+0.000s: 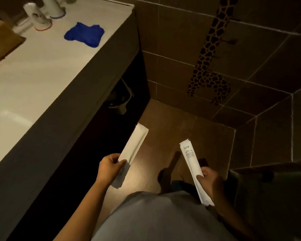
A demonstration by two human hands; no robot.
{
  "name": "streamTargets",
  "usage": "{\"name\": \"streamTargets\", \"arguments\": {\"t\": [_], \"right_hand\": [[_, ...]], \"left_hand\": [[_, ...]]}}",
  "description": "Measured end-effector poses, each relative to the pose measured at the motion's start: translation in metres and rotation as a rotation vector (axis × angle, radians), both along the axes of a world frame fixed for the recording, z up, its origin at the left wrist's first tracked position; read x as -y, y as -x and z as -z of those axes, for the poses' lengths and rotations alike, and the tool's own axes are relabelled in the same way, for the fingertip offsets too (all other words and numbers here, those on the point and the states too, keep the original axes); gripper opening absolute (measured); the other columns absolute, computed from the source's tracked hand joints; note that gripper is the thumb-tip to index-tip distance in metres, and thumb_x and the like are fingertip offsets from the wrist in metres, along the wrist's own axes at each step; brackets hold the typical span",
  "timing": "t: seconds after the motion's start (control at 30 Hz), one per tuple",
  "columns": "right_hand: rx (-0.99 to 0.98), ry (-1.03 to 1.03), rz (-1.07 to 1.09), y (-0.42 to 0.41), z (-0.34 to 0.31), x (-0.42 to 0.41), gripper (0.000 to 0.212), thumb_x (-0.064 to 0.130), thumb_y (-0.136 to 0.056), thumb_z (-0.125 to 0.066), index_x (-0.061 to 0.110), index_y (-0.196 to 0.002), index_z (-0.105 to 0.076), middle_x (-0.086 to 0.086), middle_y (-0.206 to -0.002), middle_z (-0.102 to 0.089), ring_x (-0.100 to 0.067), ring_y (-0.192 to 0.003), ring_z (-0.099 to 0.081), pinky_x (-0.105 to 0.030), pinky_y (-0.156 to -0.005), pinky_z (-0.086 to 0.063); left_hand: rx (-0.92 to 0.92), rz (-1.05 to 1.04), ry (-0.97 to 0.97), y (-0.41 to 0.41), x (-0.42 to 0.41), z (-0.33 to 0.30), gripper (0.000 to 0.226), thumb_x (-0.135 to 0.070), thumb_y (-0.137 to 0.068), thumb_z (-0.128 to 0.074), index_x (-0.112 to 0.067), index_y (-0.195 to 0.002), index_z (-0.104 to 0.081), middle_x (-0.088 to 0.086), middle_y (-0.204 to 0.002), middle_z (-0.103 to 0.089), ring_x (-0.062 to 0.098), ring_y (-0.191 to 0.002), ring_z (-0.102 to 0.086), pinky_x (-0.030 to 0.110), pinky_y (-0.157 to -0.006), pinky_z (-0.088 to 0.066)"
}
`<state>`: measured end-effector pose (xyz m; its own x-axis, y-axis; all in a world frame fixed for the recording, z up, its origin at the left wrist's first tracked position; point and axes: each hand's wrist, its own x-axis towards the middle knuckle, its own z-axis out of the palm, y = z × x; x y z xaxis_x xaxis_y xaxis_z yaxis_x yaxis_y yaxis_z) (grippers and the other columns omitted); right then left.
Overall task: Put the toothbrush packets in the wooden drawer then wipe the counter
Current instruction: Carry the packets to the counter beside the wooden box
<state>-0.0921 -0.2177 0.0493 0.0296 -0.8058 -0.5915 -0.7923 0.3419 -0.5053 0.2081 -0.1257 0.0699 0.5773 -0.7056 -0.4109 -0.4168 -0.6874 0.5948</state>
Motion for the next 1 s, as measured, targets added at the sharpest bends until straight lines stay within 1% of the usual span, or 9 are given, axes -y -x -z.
{"name": "streamTargets", "arguments": {"t": [0.1,0.23,0.33,0.5,0.57,0.63,0.73,0.9,1.0], "right_hand": [[0.051,0.025,-0.131,-0.016,-0.014,0.077,0.011,0.007,-0.085,-0.060,0.007,-0.096,-0.061,-0.015,-0.109,-0.067,-0.030,-0.097,-0.064,-0.039,-0.084,-0.055],[0.080,0.085,-0.326,-0.066,-0.033,0.162,0.018,0.007,-0.083,-0.063,0.008,-0.101,-0.061,-0.013,-0.111,-0.066,-0.030,-0.101,-0.063,-0.038,-0.082,-0.053],[0.156,0.098,-0.395,-0.108,-0.042,0.204,0.018,0.005,-0.082,-0.062,0.009,-0.100,-0.061,-0.013,-0.109,-0.067,-0.027,-0.097,-0.064,-0.035,-0.079,-0.053],[0.210,0.081,-0.518,-0.170,-0.038,0.242,0.018,0.005,-0.083,-0.061,0.008,-0.101,-0.061,-0.012,-0.110,-0.066,-0.026,-0.094,-0.064,-0.037,-0.080,-0.054],[0.197,0.077,-0.546,-0.192,-0.032,0.251,0.019,0.004,-0.083,-0.060,0.006,-0.103,-0.061,-0.014,-0.110,-0.066,-0.028,-0.097,-0.063,-0.035,-0.079,-0.053],[0.182,0.071,-0.567,-0.211,-0.027,0.259,0.021,0.002,-0.084,-0.060,0.003,-0.104,-0.060,-0.016,-0.111,-0.065,-0.028,-0.097,-0.062,-0.032,-0.076,-0.050],[0.144,0.052,-0.606,-0.230,-0.024,0.271,0.019,-0.001,-0.084,-0.059,0.000,-0.102,-0.061,-0.018,-0.107,-0.065,-0.027,-0.092,-0.061,-0.030,-0.074,-0.049],[0.080,0.043,-0.635,-0.258,-0.018,0.294,0.016,-0.005,-0.079,-0.060,-0.007,-0.094,-0.063,-0.024,-0.099,-0.068,-0.036,-0.092,-0.063,-0.043,-0.081,-0.053],[0.098,0.028,-0.593,-0.274,-0.026,0.306,0.017,-0.010,-0.080,-0.059,-0.011,-0.096,-0.061,-0.024,-0.097,-0.065,-0.035,-0.091,-0.061,-0.038,-0.080,-0.049]], "left_hand": [[-0.022,-0.157,-0.041,0.020,0.016,0.007,0.010,-0.016,-0.084,-0.064,-0.006,-0.085,-0.066,0.019,-0.076,-0.063,0.024,-0.067,-0.058,0.036,-0.063,-0.047],[-0.083,-0.353,-0.064,0.034,0.022,0.008,0.018,-0.014,-0.086,-0.063,-0.004,-0.100,-0.067,0.005,-0.078,-0.059,0.008,-0.064,-0.052,0.017,-0.054,-0.037],[-0.091,-0.512,-0.075,0.032,0.013,0.006,0.021,-0.013,-0.084,-0.064,-0.006,-0.104,-0.068,0.010,-0.088,-0.067,0.014,-0.068,-0.058,0.024,-0.058,-0.041],[-0.076,-0.721,-0.081,0.017,0.009,0.008,0.023,-0.011,-0.084,-0.065,-0.007,-0.107,-0.067,0.013,-0.087,-0.067,0.022,-0.067,-0.060,0.034,-0.059,-0.049],[-0.060,-0.743,-0.078,0.002,0.018,0.010,0.008,-0.011,-0.083,-0.066,-0.014,-0.090,-0.068,0.015,-0.077,-0.065,0.027,-0.065,-0.060,0.042,-0.062,-0.050],[-0.065,-0.756,-0.071,-0.020,0.031,0.012,0.007,-0.012,-0.082,-0.067,-0.019,-0.082,-0.066,0.017,-0.079,-0.067,0.031,-0.070,-0.062,0.046,-0.069,-0.051],[-0.066,-0.735,-0.072,-0.055,0.058,0.008,0.017,-0.012,-0.082,-0.066,-0.009,-0.099,-0.070,0.006,-0.083,-0.066,0.022,-0.076,-0.061,0.035,-0.069,-0.048],[-0.059,-0.625,-0.023,-0.115,0.120,-0.022,0.013,-0.012,-0.082,-0.064,-0.017,-0.091,-0.071,0.002,-0.079,-0.065,0.017,-0.073,-0.059,0.025,-0.061,-0.042],[-0.041,-0.587,0.055,-0.143,0.156,-0.047,0.014,-0.011,-0.082,-0.064,-0.015,-0.094,-0.072,0.001,-0.082,-0.066,0.010,-0.072,-0.059,0.020,-0.061,-0.042]]}}
